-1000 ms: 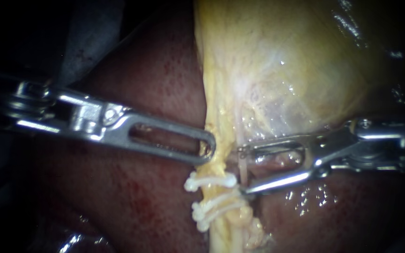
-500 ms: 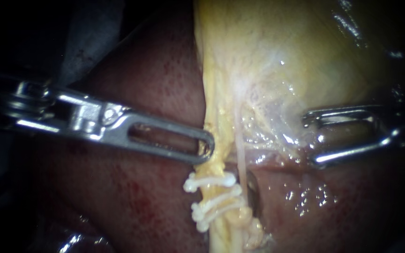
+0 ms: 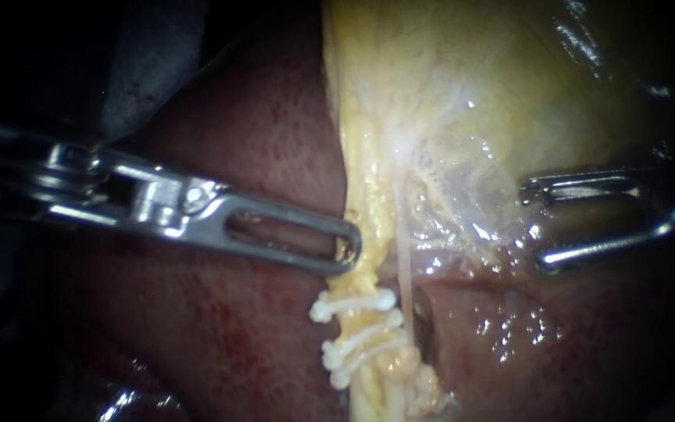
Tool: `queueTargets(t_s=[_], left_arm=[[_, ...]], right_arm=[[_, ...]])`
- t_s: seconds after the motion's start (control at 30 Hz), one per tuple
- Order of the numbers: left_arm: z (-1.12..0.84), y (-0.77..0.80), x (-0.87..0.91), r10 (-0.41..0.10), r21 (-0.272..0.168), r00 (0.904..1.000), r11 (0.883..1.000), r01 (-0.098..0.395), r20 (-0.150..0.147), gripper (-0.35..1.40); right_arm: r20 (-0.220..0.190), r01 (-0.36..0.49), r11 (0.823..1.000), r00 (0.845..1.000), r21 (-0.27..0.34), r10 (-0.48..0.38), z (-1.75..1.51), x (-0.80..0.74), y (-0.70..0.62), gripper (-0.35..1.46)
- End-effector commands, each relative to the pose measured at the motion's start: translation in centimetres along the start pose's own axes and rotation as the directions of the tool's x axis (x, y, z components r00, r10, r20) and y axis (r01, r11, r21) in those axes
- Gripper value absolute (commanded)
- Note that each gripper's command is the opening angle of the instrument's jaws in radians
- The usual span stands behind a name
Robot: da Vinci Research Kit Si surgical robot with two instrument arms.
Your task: Going back third clip left tube
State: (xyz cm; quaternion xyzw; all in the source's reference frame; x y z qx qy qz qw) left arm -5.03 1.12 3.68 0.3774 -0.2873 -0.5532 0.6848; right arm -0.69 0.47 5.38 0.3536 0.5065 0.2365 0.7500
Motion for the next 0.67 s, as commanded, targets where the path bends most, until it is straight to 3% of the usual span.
queueTargets(t_s=[0.03,0.17,0.67], left_arm=[[0.04,0.00,0.01,0.000,-0.007,1.0000,1.000,0.001,0.005,-0.35],[0.15,-0.03,0.01,0.000,-0.007,1.0000,1.000,0.000,0.005,-0.35],[0.15,-0.04,0.00,-0.001,-0.007,1.0000,1.000,0.001,0.004,-0.35]], right_arm=[[0.000,0.000,1.000,1.000,0.000,0.000,0.00,0.00,0.00,0.53],[0.000,0.000,1.000,1.000,0.000,0.000,0.00,0.00,-0.01,0.53],[0.000,0.000,1.000,1.000,0.000,0.000,0.00,0.00,-0.01,0.53]])
